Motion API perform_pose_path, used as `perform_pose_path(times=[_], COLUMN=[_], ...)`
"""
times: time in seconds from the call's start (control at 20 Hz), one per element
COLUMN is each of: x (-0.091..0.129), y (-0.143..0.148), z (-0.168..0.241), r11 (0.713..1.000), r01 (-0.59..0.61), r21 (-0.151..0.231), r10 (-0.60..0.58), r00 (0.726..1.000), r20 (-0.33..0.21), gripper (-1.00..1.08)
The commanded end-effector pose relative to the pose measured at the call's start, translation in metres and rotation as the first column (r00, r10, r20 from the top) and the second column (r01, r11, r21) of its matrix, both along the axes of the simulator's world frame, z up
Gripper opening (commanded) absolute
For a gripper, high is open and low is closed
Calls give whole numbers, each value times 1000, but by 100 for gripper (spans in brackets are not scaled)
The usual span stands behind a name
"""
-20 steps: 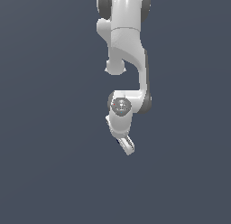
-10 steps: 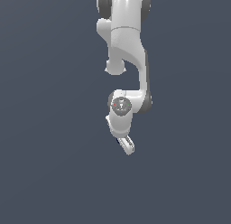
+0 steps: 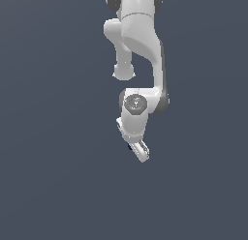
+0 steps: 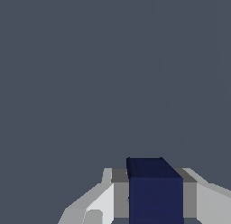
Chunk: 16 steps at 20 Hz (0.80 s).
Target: Pick up the object and move it to a goal position.
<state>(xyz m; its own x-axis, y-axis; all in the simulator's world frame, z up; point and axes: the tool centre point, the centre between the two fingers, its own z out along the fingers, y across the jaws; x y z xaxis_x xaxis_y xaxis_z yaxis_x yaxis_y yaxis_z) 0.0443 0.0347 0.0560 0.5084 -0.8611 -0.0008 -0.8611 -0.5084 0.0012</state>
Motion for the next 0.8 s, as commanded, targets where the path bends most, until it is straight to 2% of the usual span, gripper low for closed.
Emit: perform_pose_path(times=[0.0,0.45,0.75], x=[0,-1,0], y=[8,37,49], z=[21,109,143], r11=[1000,1000,1000], r01=[0,0,0], r21=[0,0,-1], r10=[0,0,0], r00=[1000,1000,1000], r20=[2,1,2], gripper=[-100,-100,-100])
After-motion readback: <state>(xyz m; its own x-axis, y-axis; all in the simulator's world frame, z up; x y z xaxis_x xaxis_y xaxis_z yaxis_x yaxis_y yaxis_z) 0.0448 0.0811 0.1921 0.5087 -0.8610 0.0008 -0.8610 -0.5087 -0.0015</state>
